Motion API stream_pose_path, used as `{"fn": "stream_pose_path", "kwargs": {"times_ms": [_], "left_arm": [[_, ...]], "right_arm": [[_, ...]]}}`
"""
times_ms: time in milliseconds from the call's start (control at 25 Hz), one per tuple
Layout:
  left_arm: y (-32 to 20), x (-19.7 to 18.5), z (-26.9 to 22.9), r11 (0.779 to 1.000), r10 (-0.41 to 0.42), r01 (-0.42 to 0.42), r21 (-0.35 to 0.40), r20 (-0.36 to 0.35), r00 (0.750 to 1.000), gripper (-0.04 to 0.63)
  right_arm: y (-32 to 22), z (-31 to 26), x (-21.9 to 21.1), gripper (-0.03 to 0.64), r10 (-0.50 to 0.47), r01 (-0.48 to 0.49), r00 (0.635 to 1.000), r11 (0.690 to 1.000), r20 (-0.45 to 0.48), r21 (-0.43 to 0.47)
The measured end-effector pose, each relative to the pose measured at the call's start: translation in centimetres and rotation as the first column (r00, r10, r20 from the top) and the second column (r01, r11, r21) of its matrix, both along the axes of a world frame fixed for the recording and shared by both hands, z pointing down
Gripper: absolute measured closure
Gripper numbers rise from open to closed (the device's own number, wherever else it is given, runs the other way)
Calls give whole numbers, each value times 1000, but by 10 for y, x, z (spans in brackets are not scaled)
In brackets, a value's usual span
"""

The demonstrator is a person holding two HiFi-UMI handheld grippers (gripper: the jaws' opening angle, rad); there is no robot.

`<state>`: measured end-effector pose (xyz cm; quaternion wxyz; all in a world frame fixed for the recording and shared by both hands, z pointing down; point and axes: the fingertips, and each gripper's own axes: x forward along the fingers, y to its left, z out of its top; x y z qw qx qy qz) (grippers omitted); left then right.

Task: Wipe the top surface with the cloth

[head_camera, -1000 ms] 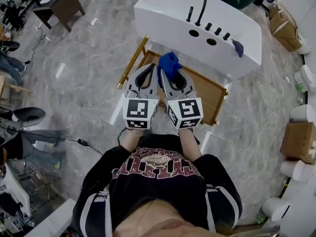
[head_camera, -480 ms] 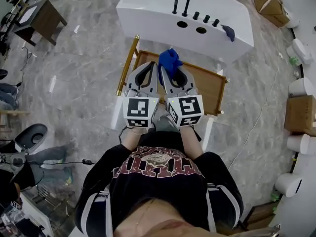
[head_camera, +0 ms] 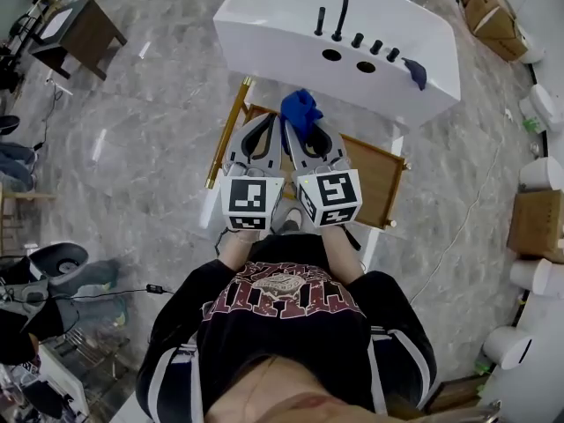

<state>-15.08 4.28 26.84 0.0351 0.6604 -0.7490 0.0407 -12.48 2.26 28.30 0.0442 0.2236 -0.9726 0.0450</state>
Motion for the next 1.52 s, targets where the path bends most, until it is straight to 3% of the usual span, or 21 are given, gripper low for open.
{"fn": "stream_pose_path", "kwargs": {"times_ms": [320, 600, 840, 1000, 1240, 1520], "left_arm": [[-25, -13, 20, 998, -55, 55, -36, -3, 998, 548], [-38, -22, 35, 996, -58, 56, -73, -25, 998, 548], [-53, -37, 53, 995, -2, -3, -102, -48, 999, 548], [-68, -51, 60, 989, 81, -88, -117, -63, 995, 548], [-92, -84, 62, 974, 187, -192, -120, -53, 981, 548], [-101, -112, 82, 944, 285, -296, -144, -90, 954, 548]], "right_arm": [[-32, 21, -9, 531, -42, 42, 999, 999, -6, -29], [-44, 33, -16, 531, -43, 42, 999, 997, -25, -58], [-62, 45, -27, 531, 22, -25, 999, 997, -41, -72], [-76, 51, -37, 531, 116, -121, 992, 989, -57, -80], [-88, 53, -82, 531, 190, -194, 980, 978, -56, -78], [-96, 70, -108, 531, 295, -304, 949, 949, -111, -83]]}}
